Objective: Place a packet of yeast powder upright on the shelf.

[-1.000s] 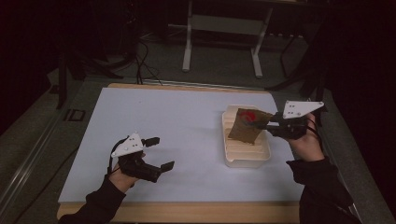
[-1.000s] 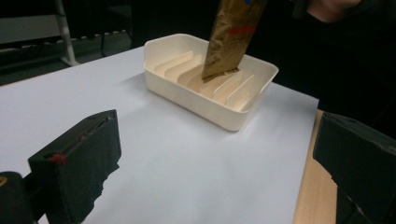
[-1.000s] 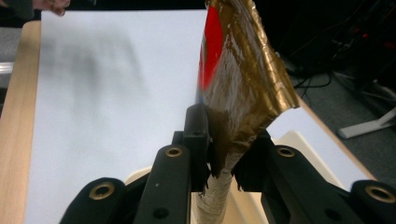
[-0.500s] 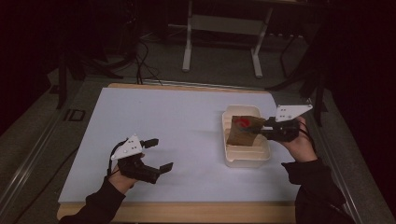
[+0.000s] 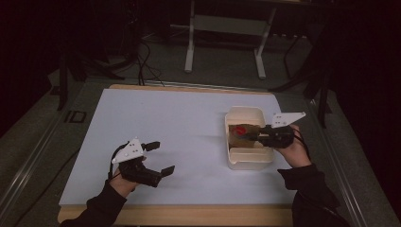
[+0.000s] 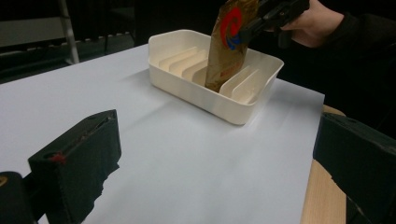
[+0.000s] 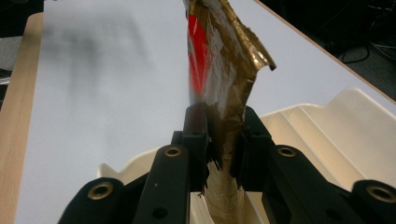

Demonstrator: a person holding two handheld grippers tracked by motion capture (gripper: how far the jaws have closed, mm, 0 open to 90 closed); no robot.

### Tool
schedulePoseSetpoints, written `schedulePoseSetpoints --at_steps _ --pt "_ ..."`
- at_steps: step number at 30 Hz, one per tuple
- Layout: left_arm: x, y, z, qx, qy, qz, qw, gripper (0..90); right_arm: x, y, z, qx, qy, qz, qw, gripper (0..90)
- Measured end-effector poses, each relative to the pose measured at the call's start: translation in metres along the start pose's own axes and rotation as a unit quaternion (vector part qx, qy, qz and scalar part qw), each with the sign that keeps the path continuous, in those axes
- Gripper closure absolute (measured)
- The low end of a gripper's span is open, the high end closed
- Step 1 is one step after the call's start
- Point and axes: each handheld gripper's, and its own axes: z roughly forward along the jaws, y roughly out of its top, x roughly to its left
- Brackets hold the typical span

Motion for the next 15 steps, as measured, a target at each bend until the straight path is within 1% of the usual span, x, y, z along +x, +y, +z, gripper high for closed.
schedulePoseSetpoints --at_steps 1,4,5,6,7,8,9,10,11,12,13,14,15 --pt "0.000 0.000 0.000 0.000 0.001 0.000 1.0000 1.7 0.001 0.001 0.000 0.003 -0.004 -0.001 1.0000 76.0" --pt "0.000 0.000 0.001 0.000 -0.001 0.000 1.0000 1.7 0.004 0.005 0.000 0.015 -0.012 -0.014 0.9997 74.0" --pt "0.000 0.000 0.001 0.000 -0.001 0.000 1.0000 1.7 0.004 0.005 0.000 0.015 -0.012 -0.014 0.9997 74.0" --pt "0.000 -0.001 0.001 0.001 -0.001 0.001 1.0000 1.7 0.005 0.006 0.000 0.017 -0.016 -0.016 0.9996 71.6" --pt "0.000 -0.001 0.001 0.001 -0.001 0.000 1.0000 1.7 0.007 0.008 -0.002 0.010 -0.021 -0.011 0.9997 67.8" --pt "0.000 -0.001 0.001 0.002 -0.001 0.001 1.0000 1.7 0.008 0.009 -0.003 0.008 -0.033 -0.003 0.9994 62.2" --pt "0.000 -0.001 0.001 0.002 -0.001 0.001 1.0000 1.7 0.009 0.011 -0.005 0.004 -0.041 0.005 0.9991 59.3" --pt "0.000 -0.001 0.001 0.001 -0.001 0.001 1.0000 1.7 0.009 0.012 -0.007 -0.006 -0.041 0.009 0.9991 55.2" --pt "0.000 -0.001 0.001 0.002 0.000 0.002 1.0000 1.7 0.010 0.014 -0.009 -0.016 -0.046 0.015 0.9987 48.4" --pt "0.000 -0.001 0.001 0.003 0.000 0.003 1.0000 1.7 0.010 0.016 -0.011 -0.019 -0.050 0.019 0.9984 45.6" --pt "0.000 -0.002 0.002 -0.001 -0.001 0.006 1.0000 1.7 0.011 0.018 -0.013 -0.018 -0.055 0.020 0.9981 45.6" --pt "0.000 -0.002 0.002 -0.004 -0.001 0.010 0.9999 1.7 0.012 0.021 -0.015 -0.017 -0.060 0.024 0.9977 43.9" --pt "-0.001 -0.002 0.002 -0.003 -0.001 0.012 0.9999 1.7 0.013 0.023 -0.016 -0.018 -0.065 0.032 0.9973 41.7"
